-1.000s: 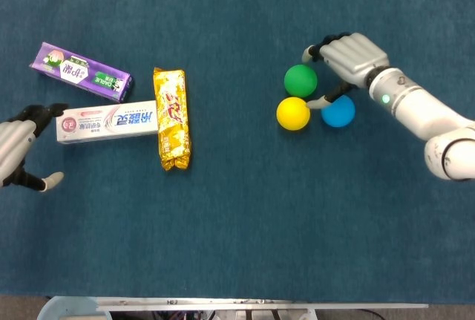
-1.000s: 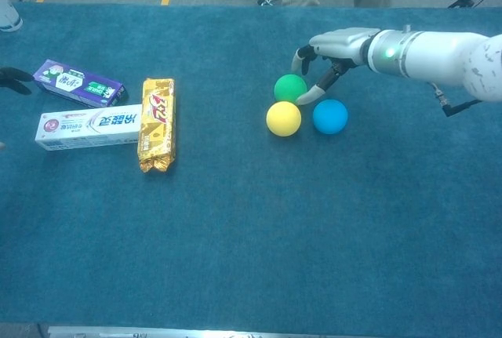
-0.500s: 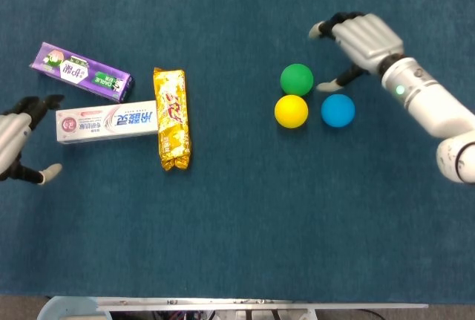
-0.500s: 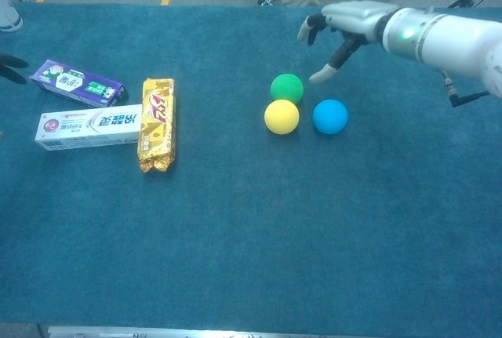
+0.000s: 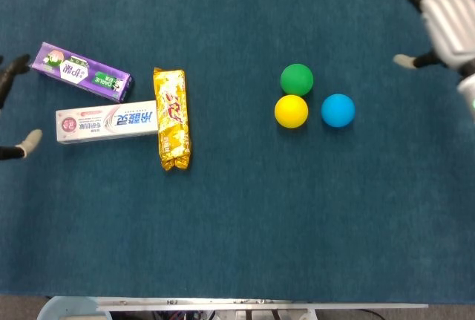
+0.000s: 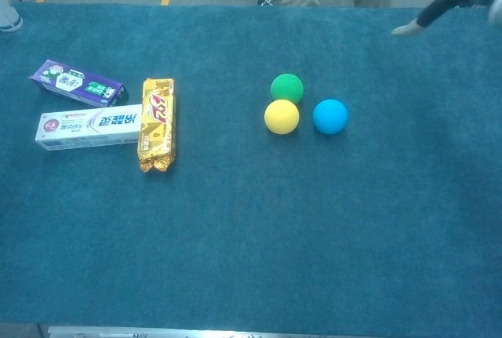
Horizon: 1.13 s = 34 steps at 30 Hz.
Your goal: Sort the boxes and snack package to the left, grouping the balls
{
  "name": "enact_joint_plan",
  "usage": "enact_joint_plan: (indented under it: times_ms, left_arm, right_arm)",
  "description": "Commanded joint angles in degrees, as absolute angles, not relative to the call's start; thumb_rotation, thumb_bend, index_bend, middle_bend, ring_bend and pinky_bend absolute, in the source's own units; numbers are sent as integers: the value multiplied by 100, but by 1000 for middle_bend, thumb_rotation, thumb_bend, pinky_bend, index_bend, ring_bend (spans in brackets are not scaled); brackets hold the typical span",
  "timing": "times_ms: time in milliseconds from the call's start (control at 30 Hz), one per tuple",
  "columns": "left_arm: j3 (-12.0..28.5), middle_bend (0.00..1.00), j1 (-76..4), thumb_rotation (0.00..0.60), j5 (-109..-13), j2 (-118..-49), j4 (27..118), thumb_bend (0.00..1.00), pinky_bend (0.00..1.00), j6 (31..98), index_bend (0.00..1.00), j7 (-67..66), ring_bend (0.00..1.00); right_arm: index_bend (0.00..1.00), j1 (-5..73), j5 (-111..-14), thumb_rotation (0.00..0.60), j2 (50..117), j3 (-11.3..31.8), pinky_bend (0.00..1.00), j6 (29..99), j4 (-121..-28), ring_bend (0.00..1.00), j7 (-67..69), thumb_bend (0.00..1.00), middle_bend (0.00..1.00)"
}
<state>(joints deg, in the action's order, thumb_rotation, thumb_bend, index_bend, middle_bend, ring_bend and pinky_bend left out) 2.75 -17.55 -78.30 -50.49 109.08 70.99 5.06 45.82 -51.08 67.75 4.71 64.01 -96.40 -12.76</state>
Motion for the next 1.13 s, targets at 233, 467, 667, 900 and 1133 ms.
enact_joint_plan:
  times_ms: [233,467,667,900,1133]
  left_arm:
    - [259,200,-1116,600,-8393,-5783,10509,270,145,8317,39,-204,98]
    - [151,220,-857,600,-8541,-6108,10359,270,144,8665,65,-548,98]
    - [29,219,-633,600,-8792,-6419,10246,270,144,8976,65,-831,97]
    - [19,218,-475,600,-8939,-6517,10223,269,144,9196,65,-900,98]
    - [37,220,-403,600,-8931,-6489,10258,270,144,9211,104,-921,98]
  right_arm:
    - [226,2952,-6331,600,6297,-55,176,8445,-10503,139,-1500,83,300]
    - [226,1884,-6863,600,6277,-427,176,9453,-10589,139,-1443,106,300]
    - [226,1296,-7058,600,6157,-529,176,9718,-10563,139,-1187,106,301]
    - [226,1050,-7173,600,6082,-356,176,9577,-10458,139,-924,106,301]
    - [226,889,-7268,600,6116,-188,176,9459,-10402,139,-824,106,301]
